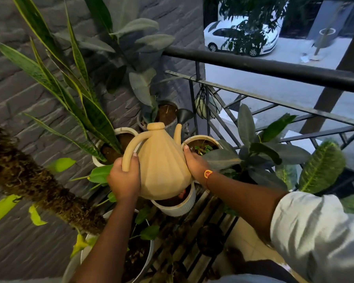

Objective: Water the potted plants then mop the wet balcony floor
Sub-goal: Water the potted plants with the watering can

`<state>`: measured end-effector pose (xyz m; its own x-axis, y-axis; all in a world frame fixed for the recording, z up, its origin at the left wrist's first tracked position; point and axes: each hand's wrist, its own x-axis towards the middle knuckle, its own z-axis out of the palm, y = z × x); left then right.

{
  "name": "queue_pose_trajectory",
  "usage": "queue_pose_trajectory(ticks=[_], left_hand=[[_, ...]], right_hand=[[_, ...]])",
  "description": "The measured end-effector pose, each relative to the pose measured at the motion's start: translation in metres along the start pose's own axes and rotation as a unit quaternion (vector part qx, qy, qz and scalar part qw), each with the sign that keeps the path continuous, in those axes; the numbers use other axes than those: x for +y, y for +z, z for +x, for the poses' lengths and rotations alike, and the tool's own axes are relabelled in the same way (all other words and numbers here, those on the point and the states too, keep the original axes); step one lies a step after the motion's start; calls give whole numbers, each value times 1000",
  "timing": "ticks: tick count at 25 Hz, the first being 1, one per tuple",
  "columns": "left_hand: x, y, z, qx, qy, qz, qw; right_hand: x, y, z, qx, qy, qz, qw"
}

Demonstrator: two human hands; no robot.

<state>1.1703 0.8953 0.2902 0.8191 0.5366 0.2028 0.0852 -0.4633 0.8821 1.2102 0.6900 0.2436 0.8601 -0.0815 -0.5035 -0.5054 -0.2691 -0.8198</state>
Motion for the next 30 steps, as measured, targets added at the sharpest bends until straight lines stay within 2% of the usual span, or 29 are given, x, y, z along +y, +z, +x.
queue_pose_trajectory(ticks=[4,8,12,17,22,30], left_hand=[[22,1,15,23,7,10,1000],[60,5,40,41,20,46,998],[97,16,74,36,49,114,992],[126,26,114,1,67,181,981],[151,38,136,-29,85,241,966],[183,55,158,-52,115,279,952]], right_hand=[[-30,-8,12,-26,-31,-4,999],[-65,-14,30,-75,-26,23,997],[-91,-15,49,-127,5,123,984],[-95,-9,67,-220,48,223,948],[-96,-5,74,-241,59,270,931],[-111,-13,88,-268,63,328,904]])
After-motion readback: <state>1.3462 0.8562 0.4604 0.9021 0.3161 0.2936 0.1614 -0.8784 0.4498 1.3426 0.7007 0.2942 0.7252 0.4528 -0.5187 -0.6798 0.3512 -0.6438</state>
